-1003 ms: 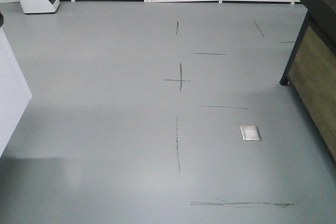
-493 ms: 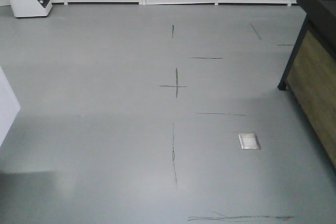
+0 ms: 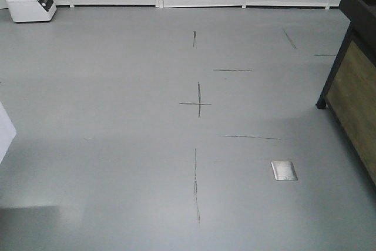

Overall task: Pick three apples into basket with both arms
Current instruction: 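Drive the base forward across the floor toward the fruit tables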

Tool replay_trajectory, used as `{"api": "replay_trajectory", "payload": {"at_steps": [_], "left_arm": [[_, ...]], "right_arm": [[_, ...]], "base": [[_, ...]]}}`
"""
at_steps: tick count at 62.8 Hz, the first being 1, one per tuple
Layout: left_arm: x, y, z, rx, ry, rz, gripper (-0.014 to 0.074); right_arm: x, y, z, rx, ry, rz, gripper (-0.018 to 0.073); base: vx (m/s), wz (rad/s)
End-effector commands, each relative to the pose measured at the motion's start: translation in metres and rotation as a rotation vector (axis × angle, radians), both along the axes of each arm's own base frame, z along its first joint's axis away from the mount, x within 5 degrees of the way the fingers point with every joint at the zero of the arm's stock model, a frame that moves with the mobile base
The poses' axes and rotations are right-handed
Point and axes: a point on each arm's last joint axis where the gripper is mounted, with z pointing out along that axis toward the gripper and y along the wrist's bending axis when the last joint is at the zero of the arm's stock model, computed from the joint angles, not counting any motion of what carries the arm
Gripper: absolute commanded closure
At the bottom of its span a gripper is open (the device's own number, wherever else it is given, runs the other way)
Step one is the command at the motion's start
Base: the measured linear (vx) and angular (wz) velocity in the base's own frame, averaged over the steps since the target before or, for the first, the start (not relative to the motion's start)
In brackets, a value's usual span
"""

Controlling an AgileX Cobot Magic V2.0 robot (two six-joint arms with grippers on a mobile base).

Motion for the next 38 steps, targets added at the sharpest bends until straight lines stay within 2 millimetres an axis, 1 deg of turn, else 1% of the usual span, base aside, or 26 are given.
{"api": "replay_trajectory", "payload": {"at_steps": [1,38], "left_arm": [[0.0003,-0.0020,-0.0004,-0.003,-0.064,-0.022,0.0603],[0.0003,-0.0020,-0.0004,-0.003,-0.064,-0.022,0.0603]], "right_arm": [[-0.0002,0.0008,0.0024,-0.019,-0.069,0.006,0.0561],[-0.0002,0.0008,0.0024,-0.019,-0.069,0.006,0.0561]], "base": [[0.15,0.09],[0.16,0.03]]}}
